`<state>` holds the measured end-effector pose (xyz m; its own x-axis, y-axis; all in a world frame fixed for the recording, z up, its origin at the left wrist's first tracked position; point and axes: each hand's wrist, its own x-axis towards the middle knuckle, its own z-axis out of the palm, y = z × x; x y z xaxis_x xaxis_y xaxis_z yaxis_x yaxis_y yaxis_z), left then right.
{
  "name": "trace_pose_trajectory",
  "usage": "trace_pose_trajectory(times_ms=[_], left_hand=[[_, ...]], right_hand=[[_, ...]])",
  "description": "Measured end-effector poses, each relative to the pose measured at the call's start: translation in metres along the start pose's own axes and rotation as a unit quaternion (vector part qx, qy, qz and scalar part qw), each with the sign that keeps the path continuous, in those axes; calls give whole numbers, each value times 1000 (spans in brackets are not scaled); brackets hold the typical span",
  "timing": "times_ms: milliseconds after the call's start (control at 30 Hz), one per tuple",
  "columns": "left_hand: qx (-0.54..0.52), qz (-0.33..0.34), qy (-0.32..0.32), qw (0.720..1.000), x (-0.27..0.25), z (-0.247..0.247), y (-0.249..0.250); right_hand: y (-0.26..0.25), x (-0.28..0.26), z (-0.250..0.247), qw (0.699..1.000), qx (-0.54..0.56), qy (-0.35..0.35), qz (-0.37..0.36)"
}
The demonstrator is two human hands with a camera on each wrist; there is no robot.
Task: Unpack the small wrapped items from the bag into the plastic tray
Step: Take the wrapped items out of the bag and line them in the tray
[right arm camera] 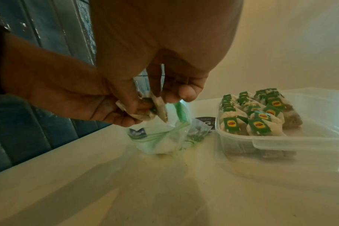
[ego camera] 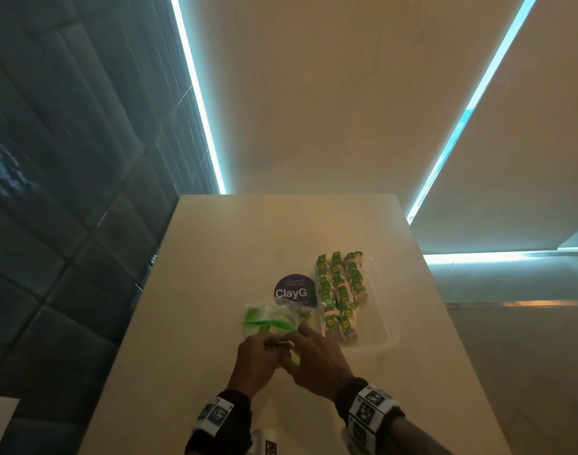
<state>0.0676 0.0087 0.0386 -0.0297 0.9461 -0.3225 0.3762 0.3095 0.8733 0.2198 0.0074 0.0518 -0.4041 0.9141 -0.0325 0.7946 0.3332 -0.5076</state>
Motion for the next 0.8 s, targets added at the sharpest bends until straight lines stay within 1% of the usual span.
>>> trace_pose_trajectory(times_ms=[133,267,400,500,600,700,800], left_hand=[[-37,-17,6,999,-1,-1,2],[-88,-41,4,995,-1,-4,-2],[-94,-42,1,995,1,-3,-3],[-122,-61,-11,991,4,-5,-6],[-165,-81,-17,983,4,-7,-9],[-181,-74,0,981,4,-11,-11],[-180,-71,1,981,6,-14,-13]], right_hand=[[5,4,-3,999,33,7,28],[10,9,-5,990,118,12,82],[10,11,-3,986,145,3,85],[10,13,-2,982,156,7,108],[11,14,-1,966,208,21,150],[13,13,-1,950,249,47,184],[13,11,-3,916,331,48,221]])
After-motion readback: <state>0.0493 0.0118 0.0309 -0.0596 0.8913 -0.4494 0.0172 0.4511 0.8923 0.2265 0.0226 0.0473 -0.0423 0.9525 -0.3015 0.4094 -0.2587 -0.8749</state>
